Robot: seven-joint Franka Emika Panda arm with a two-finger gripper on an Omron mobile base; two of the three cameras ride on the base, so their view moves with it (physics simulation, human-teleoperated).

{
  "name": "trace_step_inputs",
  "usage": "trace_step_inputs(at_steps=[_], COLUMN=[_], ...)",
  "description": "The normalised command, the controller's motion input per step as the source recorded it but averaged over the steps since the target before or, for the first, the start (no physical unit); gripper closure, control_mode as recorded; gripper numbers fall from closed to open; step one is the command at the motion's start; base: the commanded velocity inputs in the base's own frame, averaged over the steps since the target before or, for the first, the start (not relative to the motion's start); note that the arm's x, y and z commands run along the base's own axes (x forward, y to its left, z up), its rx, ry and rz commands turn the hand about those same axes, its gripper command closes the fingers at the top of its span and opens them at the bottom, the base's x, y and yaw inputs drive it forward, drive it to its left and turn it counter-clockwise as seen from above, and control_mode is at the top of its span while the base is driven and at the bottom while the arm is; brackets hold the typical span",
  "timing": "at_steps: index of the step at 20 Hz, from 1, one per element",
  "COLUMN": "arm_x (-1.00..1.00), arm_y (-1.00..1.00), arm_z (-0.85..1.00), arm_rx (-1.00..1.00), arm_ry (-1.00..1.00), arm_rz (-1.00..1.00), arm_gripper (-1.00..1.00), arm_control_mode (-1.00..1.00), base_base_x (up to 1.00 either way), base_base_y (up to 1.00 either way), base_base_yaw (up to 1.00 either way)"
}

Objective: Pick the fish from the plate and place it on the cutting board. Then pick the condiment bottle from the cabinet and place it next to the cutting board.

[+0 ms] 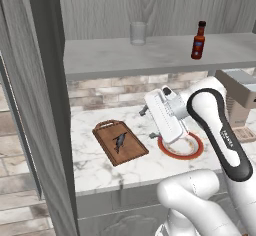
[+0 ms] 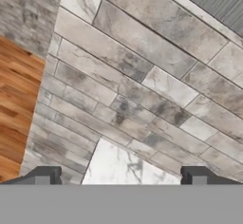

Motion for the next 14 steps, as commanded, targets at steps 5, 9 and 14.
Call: trace_step_inputs(at_steps=[5, 9, 14], arm_x=[-0.22, -0.12, -0.11], arm_y=[-0.01, -0.11, -0.21], arm_z=[0.33, 0.28, 0.30], arm_rx=[0.02, 0.01, 0.01], arm_ry=[0.00, 0.00, 0.00], arm_rz=[0.01, 0.00, 0.00], arm_gripper=[-1.00, -1.00, -1.00], arm_control_mode=[-1.00, -1.00, -1.00], base_base_x=[0.00, 0.00, 0.00], base_base_y=[0.00, 0.00, 0.00], base_base_yaw=[0.00, 0.00, 0.00])
